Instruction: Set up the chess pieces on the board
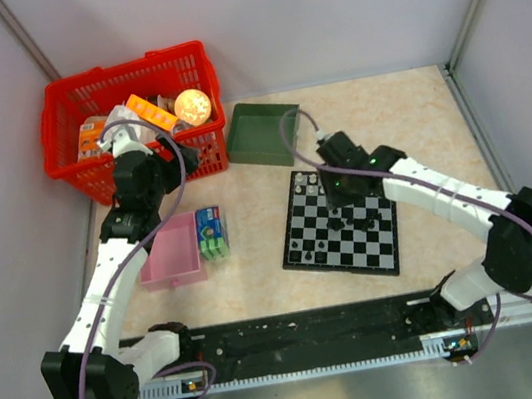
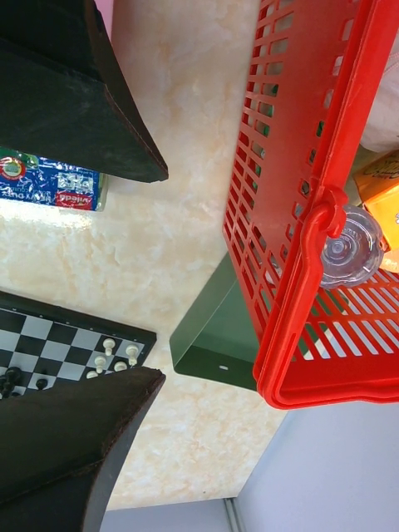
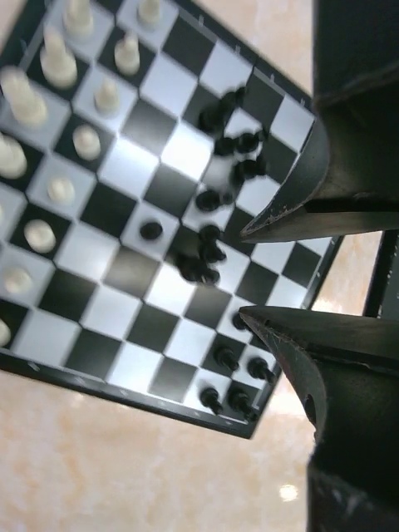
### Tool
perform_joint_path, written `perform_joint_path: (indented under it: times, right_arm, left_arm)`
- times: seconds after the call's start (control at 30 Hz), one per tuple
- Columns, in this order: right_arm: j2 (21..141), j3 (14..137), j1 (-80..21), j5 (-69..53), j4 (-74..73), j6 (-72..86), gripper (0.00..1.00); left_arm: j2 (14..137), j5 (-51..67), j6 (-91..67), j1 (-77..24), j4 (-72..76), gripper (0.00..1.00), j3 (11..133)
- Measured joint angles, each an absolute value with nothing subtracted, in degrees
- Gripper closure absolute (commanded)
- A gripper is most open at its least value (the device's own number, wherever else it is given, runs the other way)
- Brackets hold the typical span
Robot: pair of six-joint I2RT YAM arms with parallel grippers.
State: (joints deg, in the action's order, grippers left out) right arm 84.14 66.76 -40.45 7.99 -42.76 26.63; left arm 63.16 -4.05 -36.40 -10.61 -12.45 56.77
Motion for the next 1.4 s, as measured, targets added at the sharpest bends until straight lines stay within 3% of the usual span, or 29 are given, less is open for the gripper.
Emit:
perform_joint_path:
  times: [0.27,1.4]
  right_arm:
    - [81.08,63.18,-31.48,9.93,-42.57,26.65,0.63]
    - [94.48,66.67,-37.78,3.38,-38.79,24.01,0.57]
  left_arm:
    - [63.51,-3.88,-36.4,-10.61,-12.43,0.02,56.77]
    - [63.64,-4.12,-36.38,-10.61,-12.45,0.02,56.77]
